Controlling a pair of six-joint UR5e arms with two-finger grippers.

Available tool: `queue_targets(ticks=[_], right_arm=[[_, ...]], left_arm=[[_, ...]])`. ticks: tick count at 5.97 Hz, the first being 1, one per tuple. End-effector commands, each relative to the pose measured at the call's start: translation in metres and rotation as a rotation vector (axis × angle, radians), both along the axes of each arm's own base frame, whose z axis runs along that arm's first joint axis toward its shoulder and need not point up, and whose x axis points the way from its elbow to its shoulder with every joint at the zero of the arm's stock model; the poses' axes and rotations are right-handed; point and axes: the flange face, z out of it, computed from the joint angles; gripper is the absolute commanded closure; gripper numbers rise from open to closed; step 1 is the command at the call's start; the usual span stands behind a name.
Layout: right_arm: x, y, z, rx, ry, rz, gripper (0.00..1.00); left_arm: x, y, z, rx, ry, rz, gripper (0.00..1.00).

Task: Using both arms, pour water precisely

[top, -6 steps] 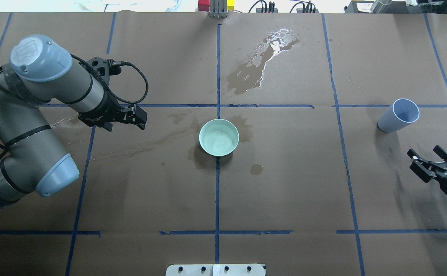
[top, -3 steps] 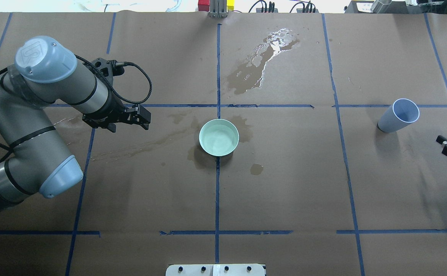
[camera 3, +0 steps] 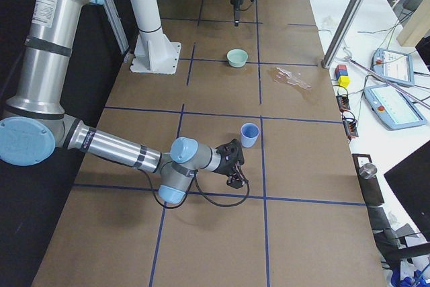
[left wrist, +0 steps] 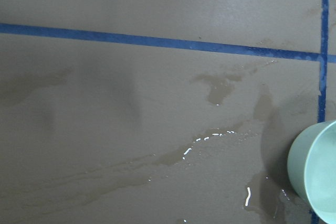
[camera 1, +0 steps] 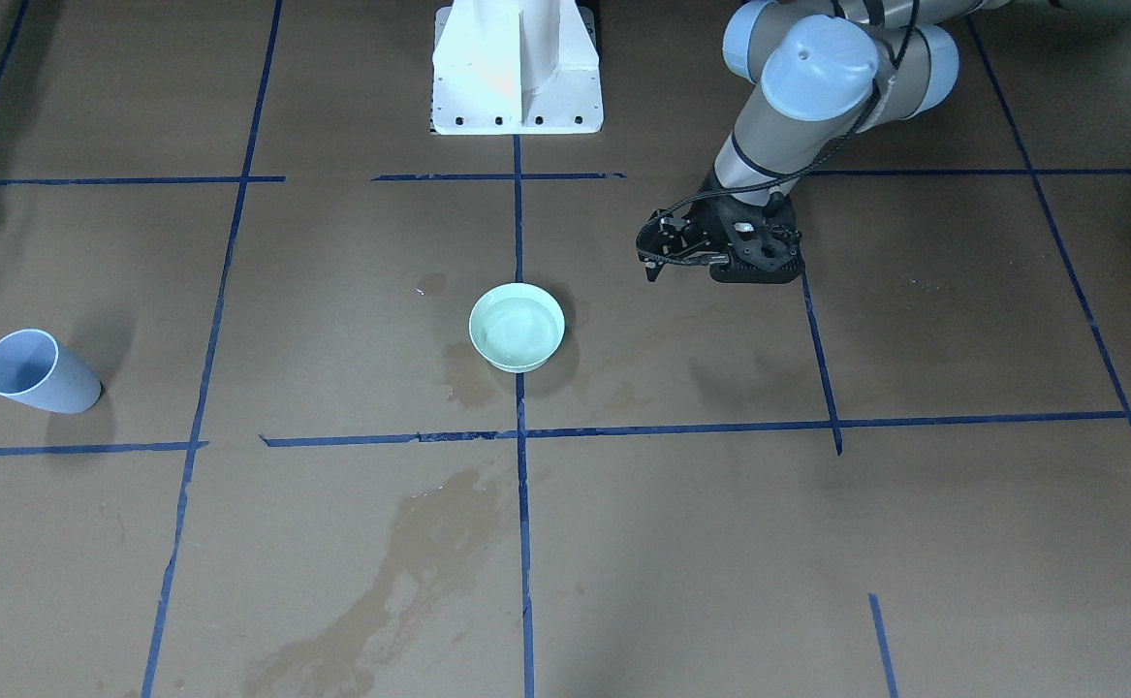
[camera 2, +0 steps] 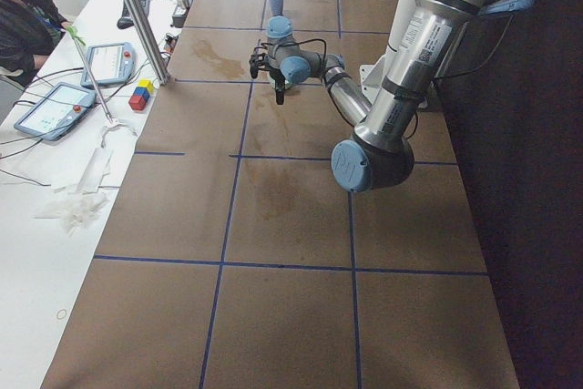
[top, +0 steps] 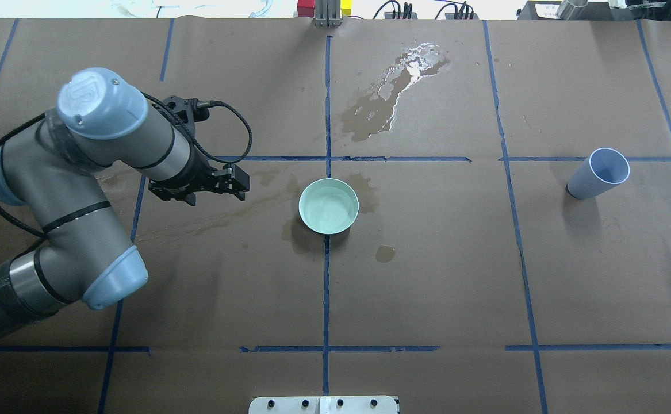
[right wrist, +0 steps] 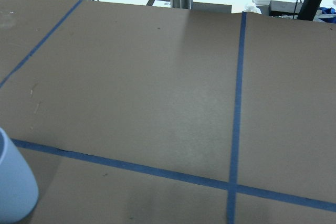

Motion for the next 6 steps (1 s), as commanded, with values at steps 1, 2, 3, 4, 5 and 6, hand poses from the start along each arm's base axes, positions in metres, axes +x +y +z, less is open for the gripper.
queue_targets(ticks=[1, 2, 3, 4, 5, 6], right_arm=[[0.058, -0.009, 0.011, -0.125, 0.026, -0.085, 0.0], [0.07, -0.004, 0.024, -0.195, 0.017, -0.168, 0.0], [0.086, 0.001, 0.026, -0.216, -0.007, -0.209, 0.0], [0.081, -0.001, 0.016, -0.272, -0.049, -0.246, 0.0], [0.08, -0.006, 0.004, -0.342, -0.05, -0.261, 0.0], [0.082, -0.009, -0.01, -0.38, -0.005, -0.324, 0.0]], left_arm=[[0.029, 0.015, -0.03, -0.013, 0.02, -0.051, 0.0], [0.042, 0.014, -0.049, -0.032, 0.038, -0.073, 0.0], [0.061, 0.013, -0.061, -0.043, 0.037, -0.107, 0.0], [0.08, 0.019, -0.061, -0.032, 0.043, -0.136, 0.0], [0.089, 0.017, -0.06, -0.033, 0.055, -0.142, 0.0], [0.095, 0.022, -0.056, -0.033, 0.046, -0.141, 0.0]])
